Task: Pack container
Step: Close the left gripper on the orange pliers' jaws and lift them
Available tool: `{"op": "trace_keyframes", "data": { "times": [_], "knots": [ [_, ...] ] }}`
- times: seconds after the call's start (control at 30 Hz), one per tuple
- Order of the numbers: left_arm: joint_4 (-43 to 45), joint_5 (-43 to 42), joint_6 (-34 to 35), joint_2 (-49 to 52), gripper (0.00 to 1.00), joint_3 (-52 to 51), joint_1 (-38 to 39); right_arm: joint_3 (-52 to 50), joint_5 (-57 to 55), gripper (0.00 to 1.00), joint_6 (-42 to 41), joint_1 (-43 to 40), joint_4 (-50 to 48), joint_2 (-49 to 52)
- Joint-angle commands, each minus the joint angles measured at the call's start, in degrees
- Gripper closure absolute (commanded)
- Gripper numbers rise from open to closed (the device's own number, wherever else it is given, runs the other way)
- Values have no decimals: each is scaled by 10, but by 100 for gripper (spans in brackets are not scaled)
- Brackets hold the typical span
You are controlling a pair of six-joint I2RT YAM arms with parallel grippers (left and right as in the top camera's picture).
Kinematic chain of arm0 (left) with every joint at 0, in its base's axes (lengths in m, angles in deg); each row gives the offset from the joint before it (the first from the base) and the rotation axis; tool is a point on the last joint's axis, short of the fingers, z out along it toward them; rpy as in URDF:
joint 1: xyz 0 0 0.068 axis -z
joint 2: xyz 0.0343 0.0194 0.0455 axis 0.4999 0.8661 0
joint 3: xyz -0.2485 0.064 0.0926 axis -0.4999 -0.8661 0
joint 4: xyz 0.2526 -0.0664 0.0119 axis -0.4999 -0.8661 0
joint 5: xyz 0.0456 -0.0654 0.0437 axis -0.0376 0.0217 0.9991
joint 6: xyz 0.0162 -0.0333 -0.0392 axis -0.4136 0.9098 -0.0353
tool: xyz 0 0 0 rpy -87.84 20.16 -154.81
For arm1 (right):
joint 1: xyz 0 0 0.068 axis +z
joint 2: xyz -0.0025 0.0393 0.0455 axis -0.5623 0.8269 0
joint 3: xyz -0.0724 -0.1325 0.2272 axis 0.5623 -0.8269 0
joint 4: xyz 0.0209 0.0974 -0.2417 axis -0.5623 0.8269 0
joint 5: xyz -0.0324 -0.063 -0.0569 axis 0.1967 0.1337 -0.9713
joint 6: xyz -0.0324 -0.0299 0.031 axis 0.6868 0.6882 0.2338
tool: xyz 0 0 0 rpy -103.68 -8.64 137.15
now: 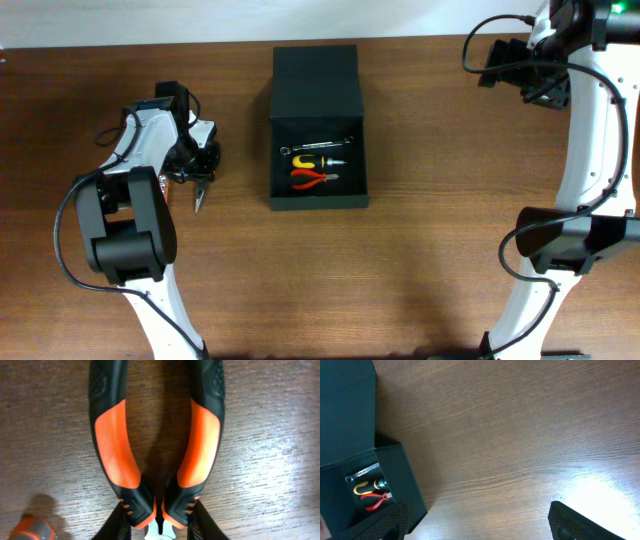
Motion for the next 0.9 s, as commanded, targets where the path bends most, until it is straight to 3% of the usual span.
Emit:
{"op": "trace_keyframes", "data": {
  "times": [0.0,0.4,0.53,0.6,0.87],
  "knots": [
    [7,-5,-5,16,96,-7,-1,0,-5,11,-3,-3,3,4],
    [13,-5,-5,16,98,-7,-1,0,-5,11,-3,-3,3,4],
    [1,-5,-5,16,95,-7,-1,0,-5,11,-3,-3,3,4],
    [-7,-5,-5,16,91,-7,-1,0,-5,11,-3,-3,3,4],
    [-56,-5,-5,16,53,-7,-1,0,-5,11,-3,-3,3,4]
  ]
}}
